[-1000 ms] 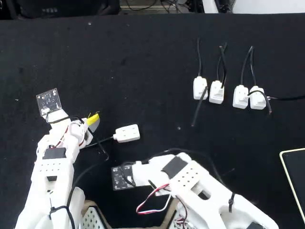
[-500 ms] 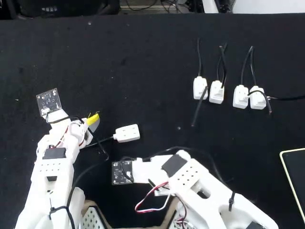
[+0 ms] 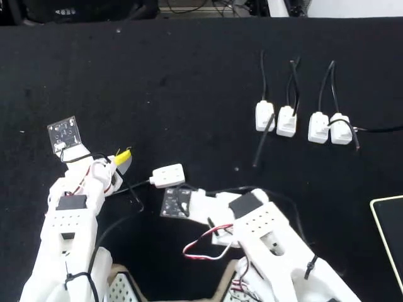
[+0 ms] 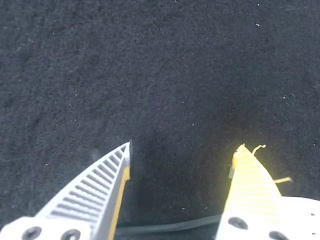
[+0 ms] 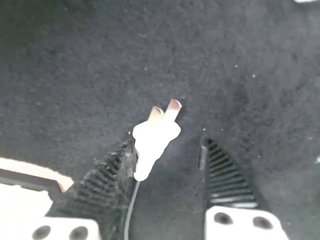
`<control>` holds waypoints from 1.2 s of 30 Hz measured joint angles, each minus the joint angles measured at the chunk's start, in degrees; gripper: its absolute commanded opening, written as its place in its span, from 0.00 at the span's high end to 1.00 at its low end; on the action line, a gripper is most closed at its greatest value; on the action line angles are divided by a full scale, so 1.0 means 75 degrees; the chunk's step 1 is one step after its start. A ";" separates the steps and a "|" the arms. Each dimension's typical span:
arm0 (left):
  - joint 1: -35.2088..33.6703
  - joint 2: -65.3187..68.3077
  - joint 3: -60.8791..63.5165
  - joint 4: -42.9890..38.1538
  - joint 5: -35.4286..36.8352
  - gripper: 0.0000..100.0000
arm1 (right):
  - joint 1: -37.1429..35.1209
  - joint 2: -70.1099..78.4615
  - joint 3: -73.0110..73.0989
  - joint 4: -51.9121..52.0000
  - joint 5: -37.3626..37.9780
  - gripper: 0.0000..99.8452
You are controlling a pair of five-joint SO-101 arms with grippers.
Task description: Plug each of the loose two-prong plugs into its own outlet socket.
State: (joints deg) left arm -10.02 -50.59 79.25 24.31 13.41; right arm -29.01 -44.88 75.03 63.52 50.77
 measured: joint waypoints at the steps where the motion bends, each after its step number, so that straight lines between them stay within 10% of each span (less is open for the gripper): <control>1: 0.0000 0.0000 0.0000 0.0000 0.0000 0.68 | 0.0012 0.0000 0.0000 0.0000 0.0000 0.82; 7: 0.0000 0.0000 0.0000 0.0000 0.0000 0.68 | 0.0035 0.0000 0.0340 -0.0598 -0.0117 0.82; 11: 0.0000 0.0000 0.0000 0.0000 0.0000 0.68 | 0.0035 0.0000 0.0656 -0.1383 -0.0821 1.00; 36: 0.0000 0.0000 0.0000 0.0000 0.0000 0.68 | 0.0094 0.0012 0.0340 -0.2016 -0.1793 0.99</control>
State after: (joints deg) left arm -10.02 -50.59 79.25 24.31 13.41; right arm -28.31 -44.79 77.58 48.40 37.32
